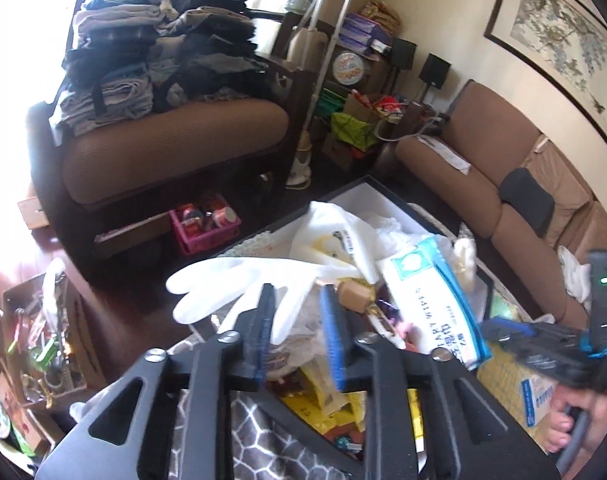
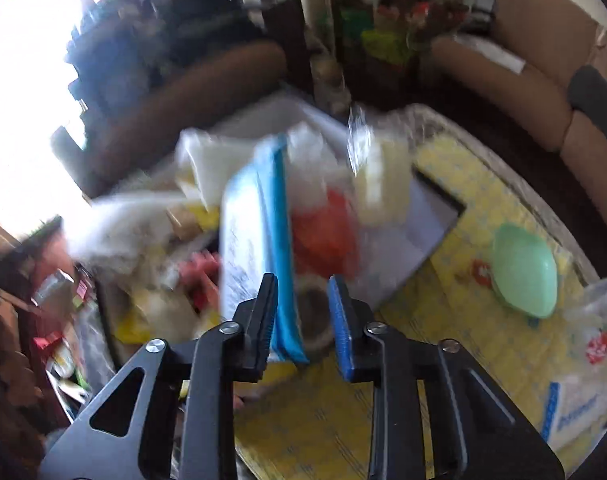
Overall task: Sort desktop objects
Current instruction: 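Carry the red item and wipes packet over the black box and open both tools, then move both open tools back over the plaid table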
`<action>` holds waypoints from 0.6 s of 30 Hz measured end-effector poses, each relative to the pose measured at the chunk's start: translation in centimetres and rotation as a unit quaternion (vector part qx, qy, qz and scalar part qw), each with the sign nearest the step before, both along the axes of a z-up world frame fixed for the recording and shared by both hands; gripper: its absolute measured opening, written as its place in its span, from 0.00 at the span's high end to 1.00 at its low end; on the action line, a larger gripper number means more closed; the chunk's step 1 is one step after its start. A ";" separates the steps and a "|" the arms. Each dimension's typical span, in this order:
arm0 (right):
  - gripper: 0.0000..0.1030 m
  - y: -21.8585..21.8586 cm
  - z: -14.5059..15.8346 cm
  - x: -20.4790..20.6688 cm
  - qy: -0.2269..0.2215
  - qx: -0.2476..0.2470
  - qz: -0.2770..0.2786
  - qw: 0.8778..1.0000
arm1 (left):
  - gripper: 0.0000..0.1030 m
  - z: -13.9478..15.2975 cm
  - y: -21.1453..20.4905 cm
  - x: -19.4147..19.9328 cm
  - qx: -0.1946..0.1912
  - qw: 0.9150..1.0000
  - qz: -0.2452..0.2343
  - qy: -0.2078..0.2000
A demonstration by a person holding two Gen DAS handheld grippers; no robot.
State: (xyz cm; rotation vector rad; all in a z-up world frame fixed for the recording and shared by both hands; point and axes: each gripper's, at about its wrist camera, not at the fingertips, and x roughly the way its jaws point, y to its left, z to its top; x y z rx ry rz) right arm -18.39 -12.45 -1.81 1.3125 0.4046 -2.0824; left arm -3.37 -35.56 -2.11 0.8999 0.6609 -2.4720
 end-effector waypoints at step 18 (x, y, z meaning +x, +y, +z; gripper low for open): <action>0.54 13.7 -0.6 5.2 0.129 -0.084 -0.083 0.985 | 0.38 1.2 8.2 -4.8 0.172 0.955 -0.229 0.083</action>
